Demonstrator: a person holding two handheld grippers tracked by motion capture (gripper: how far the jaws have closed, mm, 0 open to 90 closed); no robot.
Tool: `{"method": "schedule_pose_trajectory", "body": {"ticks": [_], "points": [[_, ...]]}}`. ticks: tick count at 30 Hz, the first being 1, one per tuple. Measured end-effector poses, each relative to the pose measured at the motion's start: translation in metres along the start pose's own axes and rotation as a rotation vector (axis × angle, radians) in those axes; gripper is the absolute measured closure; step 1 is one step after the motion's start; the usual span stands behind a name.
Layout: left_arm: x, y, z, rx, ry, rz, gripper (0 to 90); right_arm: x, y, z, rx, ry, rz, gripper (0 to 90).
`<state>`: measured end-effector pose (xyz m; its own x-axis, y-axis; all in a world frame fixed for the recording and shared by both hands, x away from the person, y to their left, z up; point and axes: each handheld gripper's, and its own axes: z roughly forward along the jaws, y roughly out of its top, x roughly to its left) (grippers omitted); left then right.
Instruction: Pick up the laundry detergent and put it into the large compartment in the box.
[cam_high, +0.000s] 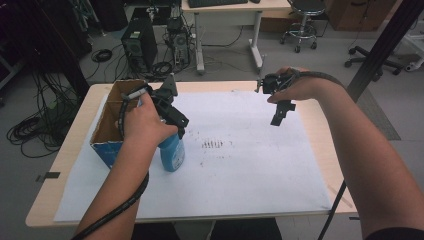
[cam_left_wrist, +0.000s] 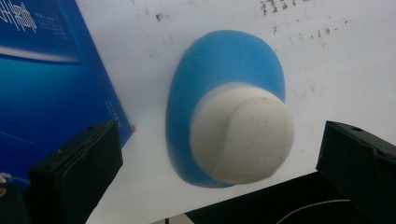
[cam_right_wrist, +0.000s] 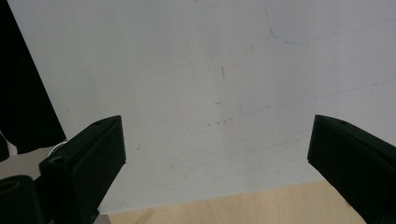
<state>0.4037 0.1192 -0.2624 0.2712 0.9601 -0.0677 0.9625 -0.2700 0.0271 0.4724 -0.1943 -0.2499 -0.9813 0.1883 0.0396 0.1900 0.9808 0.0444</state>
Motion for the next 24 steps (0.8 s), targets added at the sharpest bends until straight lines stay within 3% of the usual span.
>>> {"method": "schedule_pose_trajectory", "body": {"ticks": [13,24], "points": [[0.003,0.004,0.019,0.007,-0.009,-0.016,0.4,0.001,0.002,0.005,0.001,0.007,-0.004,4.1],[0.003,0.004,0.026,0.003,0.011,-0.014,0.4,0.0,0.002,0.007,0.002,0.006,-0.009,4.2]]}}
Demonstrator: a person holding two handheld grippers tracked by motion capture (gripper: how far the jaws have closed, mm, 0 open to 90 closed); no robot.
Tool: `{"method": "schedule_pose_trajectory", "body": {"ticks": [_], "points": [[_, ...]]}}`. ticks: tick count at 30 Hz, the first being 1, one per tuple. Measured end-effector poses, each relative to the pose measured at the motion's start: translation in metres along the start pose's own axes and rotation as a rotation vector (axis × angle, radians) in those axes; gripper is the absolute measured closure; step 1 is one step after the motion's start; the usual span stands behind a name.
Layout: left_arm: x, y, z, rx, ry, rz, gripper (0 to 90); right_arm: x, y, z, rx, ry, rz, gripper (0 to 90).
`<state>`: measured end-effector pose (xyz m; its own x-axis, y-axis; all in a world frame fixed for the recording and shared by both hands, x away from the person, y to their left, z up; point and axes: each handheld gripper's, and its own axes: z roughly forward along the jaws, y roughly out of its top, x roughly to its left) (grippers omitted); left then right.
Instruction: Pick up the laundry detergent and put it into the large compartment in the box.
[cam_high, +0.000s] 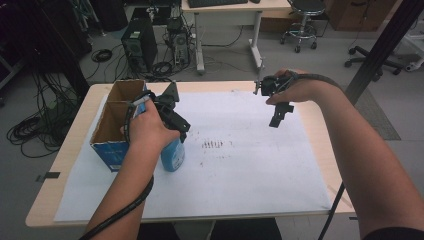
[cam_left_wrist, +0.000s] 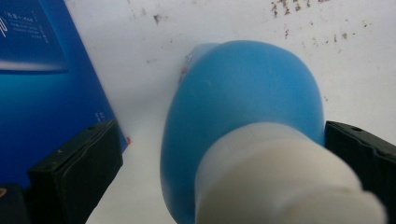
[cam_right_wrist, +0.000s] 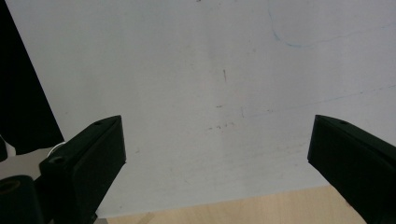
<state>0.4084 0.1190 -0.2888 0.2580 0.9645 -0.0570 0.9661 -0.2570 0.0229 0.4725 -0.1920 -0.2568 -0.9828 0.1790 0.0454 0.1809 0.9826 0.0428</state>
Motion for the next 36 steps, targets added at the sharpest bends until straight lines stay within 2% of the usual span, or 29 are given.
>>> {"method": "schedule_pose_trajectory", "body": {"ticks": [5,16,36], "points": [[0.0001,0.0006,0.0018,-0.005,0.004,-0.012,0.4,0.0001,-0.0014,0.0,0.001,0.001,0.003,4.2],[-0.0044,0.001,0.0006,-0.015,0.015,-0.002,1.6,-0.0002,-0.0054,-0.0008,-0.007,-0.004,0.008,4.2],[-0.0029,-0.0001,0.0007,-0.023,0.02,-0.014,12.2,0.001,-0.0016,0.0017,-0.002,-0.003,-0.001,4.4]]}}
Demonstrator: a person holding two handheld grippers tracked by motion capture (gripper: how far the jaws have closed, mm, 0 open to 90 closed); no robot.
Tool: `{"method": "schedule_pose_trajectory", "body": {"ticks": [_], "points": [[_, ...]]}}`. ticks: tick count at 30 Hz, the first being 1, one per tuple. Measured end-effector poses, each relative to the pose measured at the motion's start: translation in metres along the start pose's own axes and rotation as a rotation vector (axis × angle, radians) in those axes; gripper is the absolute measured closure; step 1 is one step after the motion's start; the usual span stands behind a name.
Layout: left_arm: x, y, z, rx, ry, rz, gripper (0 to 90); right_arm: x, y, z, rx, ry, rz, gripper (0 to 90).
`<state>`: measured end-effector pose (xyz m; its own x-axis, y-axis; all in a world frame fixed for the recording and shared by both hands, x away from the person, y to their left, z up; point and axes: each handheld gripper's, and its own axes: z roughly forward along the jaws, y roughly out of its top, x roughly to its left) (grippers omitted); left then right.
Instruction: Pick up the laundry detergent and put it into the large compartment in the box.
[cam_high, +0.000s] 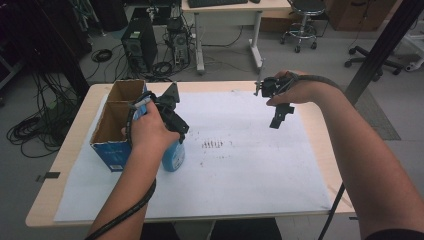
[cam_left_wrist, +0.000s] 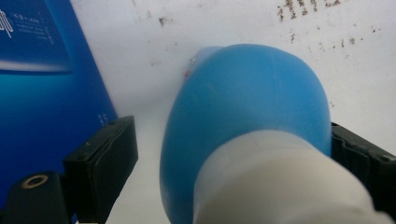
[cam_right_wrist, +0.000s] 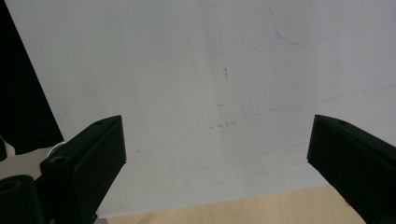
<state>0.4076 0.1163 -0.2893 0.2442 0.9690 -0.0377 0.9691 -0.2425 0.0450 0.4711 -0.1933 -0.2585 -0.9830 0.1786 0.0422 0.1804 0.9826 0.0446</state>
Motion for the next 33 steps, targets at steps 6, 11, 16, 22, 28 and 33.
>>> {"method": "schedule_pose_trajectory", "body": {"ticks": [6,11,16,22,28,33], "points": [[-0.0015,0.0014,0.0002,-0.002,0.006,0.0,13.7,0.0005,-0.0001,0.0004,0.002,0.0,-0.002,4.5],[-0.0017,0.0024,0.0011,0.004,0.01,-0.006,16.2,0.0011,-0.0006,0.0013,0.007,0.001,0.005,4.6],[-0.0012,0.0019,0.002,0.012,0.012,-0.013,18.8,0.0003,-0.0021,0.0005,0.004,-0.002,0.007,4.6],[-0.0015,0.0025,0.0024,0.019,0.006,-0.024,21.8,0.0008,-0.0027,0.0011,0.001,0.001,0.008,4.6],[-0.0011,0.0025,0.0014,0.016,0.005,-0.025,26.9,0.0009,-0.0032,0.0015,0.001,0.0,0.008,4.6],[-0.0011,0.0027,0.0023,0.008,-0.001,-0.033,27.2,0.0013,-0.0027,0.0031,-0.001,0.004,0.006,4.7]]}}
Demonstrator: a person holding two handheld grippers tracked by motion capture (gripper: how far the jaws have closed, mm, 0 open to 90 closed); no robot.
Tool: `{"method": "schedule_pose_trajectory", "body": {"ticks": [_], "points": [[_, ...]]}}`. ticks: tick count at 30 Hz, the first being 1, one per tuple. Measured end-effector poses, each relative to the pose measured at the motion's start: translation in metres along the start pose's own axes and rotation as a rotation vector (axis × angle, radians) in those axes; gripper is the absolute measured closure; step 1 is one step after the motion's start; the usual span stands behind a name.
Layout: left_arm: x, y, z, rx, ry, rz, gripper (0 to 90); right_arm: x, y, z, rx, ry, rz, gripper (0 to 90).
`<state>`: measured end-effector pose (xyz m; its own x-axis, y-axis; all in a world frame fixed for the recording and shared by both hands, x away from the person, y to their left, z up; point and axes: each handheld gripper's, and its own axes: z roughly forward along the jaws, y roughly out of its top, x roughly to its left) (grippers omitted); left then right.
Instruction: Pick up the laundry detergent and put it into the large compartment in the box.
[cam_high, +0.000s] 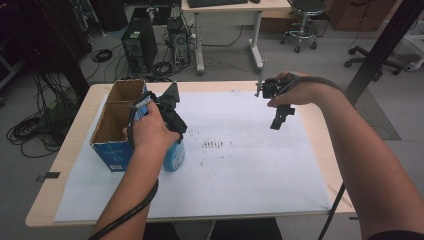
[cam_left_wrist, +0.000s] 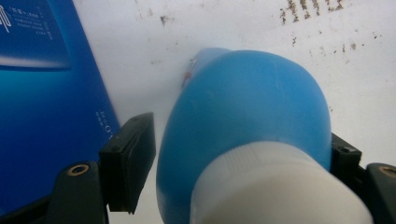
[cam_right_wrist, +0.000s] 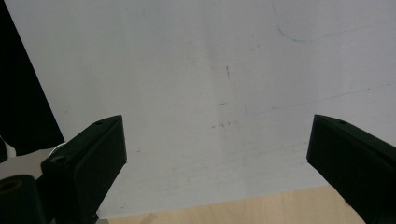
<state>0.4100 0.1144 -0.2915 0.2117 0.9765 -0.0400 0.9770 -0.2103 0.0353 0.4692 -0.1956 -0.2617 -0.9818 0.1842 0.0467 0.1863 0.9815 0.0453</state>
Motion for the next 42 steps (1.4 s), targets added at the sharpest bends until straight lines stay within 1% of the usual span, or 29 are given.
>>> {"method": "schedule_pose_trajectory", "body": {"ticks": [2,4,6,8,9,12,15,19,24,26,28,29,30,31,32,34,35,36,37,39,42], "points": [[0.0,0.0,0.001,0.004,0.001,-0.002,27.6,0.0,0.0,0.001,0.0,0.0,0.004,4.7],[0.001,0.0,0.001,0.006,-0.008,-0.005,28.7,0.0,0.0,0.001,0.0,0.001,0.002,4.7],[0.0,0.0,0.001,0.005,-0.012,-0.002,31.4,0.0,-0.001,0.0,-0.001,0.001,0.003,4.6],[-0.002,0.0,0.0,0.007,-0.006,0.006,34.3,0.0,-0.001,0.0,0.0,0.001,0.006,4.7],[-0.003,0.001,0.0,0.009,0.0,0.007,34.5,0.0,-0.001,0.0,0.001,0.001,0.005,4.7],[-0.003,0.001,0.0,0.012,0.0,0.003,34.7,0.0,-0.001,0.001,0.0,0.001,0.004,4.7],[-0.002,0.0,0.0,0.01,-0.005,0.009,35.1,0.0,-0.002,0.002,-0.001,0.003,0.001,4.8],[-0.001,0.0,-0.001,-0.008,-0.004,0.015,35.7,0.0,-0.001,0.002,0.001,0.005,0.004,4.8],[0.0,0.0,-0.002,-0.004,0.006,0.033,36.0,0.001,0.0,0.002,0.001,0.005,0.0,4.8],[-0.001,-0.001,-0.007,-0.014,0.02,0.033,36.1,0.001,0.0,0.002,0.002,0.005,-0.001,4.8],[-0.001,-0.002,-0.012,-0.015,0.024,0.043,36.1,0.001,0.0,0.002,0.0,0.005,-0.003,4.8],[-0.001,-0.002,-0.015,-0.017,0.024,0.038,36.1,0.002,0.0,0.002,0.002,0.005,0.001,4.8],[-0.001,-0.003,-0.019,-0.017,0.024,0.042,36.2,0.002,0.0,0.001,0.001,0.004,0.002,4.8],[-0.001,-0.003,-0.019,-0.017,0.024,0.042,36.2,0.002,0.0,0.001,0.001,0.004,0.002,4.8],[-0.002,-0.004,-0.025,-0.028,0.028,0.042,36.2,0.002,-0.001,0.001,-0.003,0.005,0.002,4.8],[-0.003,-0.006,-0.033,-0.022,0.032,0.049,36.2,0.002,-0.002,0.0,-0.003,0.004,0.004,4.8],[-0.003,-0.006,-0.033,-0.022,0.032,0.049,36.2,0.002,-0.002,0.0,-0.003,0.004,0.004,4.8],[-0.003,-0.006,-0.039,-0.015,0.027,0.054,36.2,0.001,-0.003,-0.001,-0.007,0.003,0.006,4.7],[-0.003,-0.007,-0.042,-0.012,0.017,0.051,36.1,0.001,-0.004,-0.001,-0.01,0.003,0.007,4.7],[-0.001,-0.007,-0.049,-0.019,0.002,0.055,36.2,0.002,-0.004,-0.002,-0.011,0.003,0.006,4.7],[-0.002,-0.008,-0.06,-0.012,-0.008,0.058,36.2,0.003,-0.003,-0.002,-0.011,0.002,0.003,4.7]]}}
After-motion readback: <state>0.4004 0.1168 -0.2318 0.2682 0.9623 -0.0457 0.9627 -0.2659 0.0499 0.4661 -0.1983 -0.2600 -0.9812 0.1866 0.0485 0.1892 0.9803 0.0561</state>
